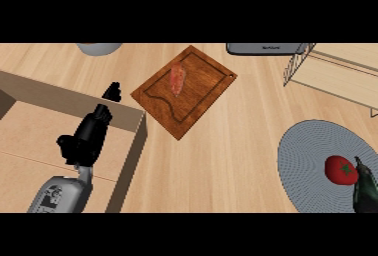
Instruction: Pick the tomato from the placemat and place it in the tiered shelf
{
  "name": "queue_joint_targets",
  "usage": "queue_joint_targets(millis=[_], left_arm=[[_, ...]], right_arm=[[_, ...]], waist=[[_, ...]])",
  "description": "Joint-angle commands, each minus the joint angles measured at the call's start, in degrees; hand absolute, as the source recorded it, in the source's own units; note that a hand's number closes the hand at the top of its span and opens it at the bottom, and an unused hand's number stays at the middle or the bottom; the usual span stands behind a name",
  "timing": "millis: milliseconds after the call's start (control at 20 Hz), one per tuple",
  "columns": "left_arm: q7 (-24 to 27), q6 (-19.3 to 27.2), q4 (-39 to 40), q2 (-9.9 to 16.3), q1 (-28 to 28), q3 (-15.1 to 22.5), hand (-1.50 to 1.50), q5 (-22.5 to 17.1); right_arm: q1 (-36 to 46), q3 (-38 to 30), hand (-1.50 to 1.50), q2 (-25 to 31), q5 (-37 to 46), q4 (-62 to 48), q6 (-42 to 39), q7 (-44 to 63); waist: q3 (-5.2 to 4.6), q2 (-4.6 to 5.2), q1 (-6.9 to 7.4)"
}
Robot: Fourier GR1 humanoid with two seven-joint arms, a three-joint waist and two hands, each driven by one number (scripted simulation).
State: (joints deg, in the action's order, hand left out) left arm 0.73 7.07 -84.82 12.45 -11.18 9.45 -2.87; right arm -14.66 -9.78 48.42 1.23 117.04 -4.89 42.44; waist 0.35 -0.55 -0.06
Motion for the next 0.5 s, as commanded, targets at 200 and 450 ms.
queue_joint_targets(millis=[200,450], left_arm=[[-1.78,0.02,1.78,-1.12,1.85,1.25,0.0,3.2],[-1.73,-1.38,1.62,-0.75,2.09,-0.18,0.0,2.42]], right_arm=[[2.84,3.68,-1.5,-6.8,8.76,-0.37,0.82,2.72],[6.41,2.27,-1.5,-6.02,8.0,2.95,-3.76,9.95]], waist=[[-0.35,0.59,0.06],[-0.39,0.57,0.05]])
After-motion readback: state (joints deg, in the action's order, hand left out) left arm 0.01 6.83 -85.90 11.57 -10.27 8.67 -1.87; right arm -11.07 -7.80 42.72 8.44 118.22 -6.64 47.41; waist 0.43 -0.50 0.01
